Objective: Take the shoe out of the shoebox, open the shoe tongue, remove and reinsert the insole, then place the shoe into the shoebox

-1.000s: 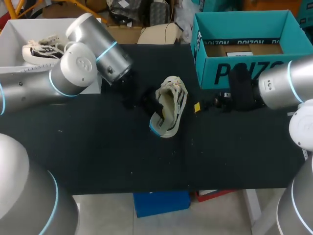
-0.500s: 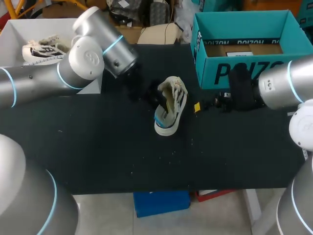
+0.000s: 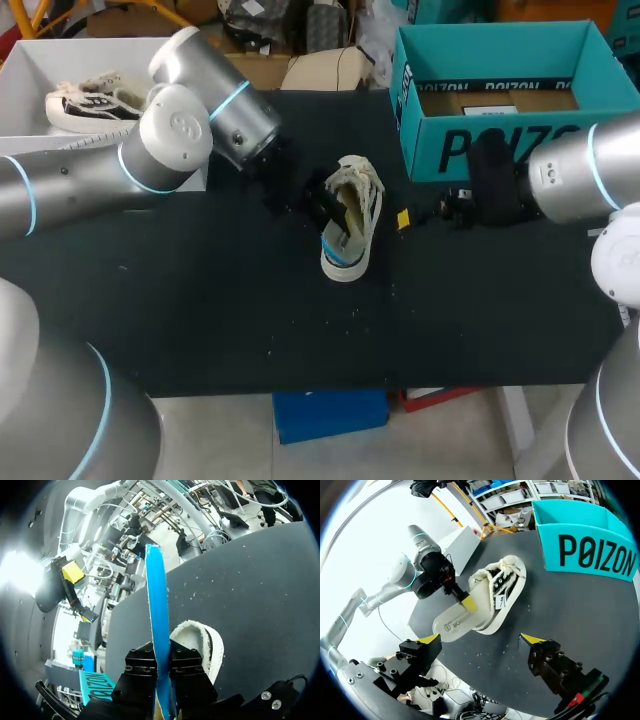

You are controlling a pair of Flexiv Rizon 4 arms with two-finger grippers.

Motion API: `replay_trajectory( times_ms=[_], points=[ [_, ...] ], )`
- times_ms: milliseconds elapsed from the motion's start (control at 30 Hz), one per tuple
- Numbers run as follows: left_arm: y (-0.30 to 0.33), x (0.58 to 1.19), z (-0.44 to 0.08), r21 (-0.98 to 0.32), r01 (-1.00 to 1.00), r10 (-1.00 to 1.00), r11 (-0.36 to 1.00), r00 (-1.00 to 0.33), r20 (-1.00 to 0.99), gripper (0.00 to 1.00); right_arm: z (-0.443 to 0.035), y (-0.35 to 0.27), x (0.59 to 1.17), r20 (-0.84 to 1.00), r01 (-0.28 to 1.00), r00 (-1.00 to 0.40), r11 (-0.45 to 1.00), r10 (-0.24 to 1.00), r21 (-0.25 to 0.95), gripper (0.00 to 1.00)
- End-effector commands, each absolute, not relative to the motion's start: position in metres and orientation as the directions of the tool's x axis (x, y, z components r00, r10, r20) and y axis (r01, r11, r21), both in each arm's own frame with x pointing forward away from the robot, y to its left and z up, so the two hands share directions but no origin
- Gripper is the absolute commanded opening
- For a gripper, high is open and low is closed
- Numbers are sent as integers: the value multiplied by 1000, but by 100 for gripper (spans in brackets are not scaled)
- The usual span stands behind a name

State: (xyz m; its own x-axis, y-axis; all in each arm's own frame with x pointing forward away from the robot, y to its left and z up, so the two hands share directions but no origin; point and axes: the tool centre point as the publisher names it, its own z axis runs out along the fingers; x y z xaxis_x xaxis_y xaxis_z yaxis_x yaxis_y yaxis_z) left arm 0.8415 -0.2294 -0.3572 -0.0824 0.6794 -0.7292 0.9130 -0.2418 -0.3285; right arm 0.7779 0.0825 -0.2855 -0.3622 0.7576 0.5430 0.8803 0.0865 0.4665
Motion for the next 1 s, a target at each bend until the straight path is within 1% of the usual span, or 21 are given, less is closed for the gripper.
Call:
replay_trajectory(
  times_ms=[33,200,500,700,1000],
  points=[
    [-222,822,-348,-286,936,662,-206,-82,-745,0,-286,83,778,542,881,-361,87,759,465,100],
    [-221,813,-342,-272,943,641,-190,-91,-762,0,-286,83,778,542,881,-361,87,759,465,100],
    [-223,813,-353,-290,943,611,-166,-132,-781,0,-286,83,778,542,881,-361,87,759,465,100],
    [-226,822,-359,-296,941,612,-162,-139,-778,0,-286,83,778,542,881,-361,87,759,465,100],
    [-229,845,-359,-274,949,642,-155,-113,-758,0,-286,83,778,542,881,-361,87,759,465,100]
  ],
)
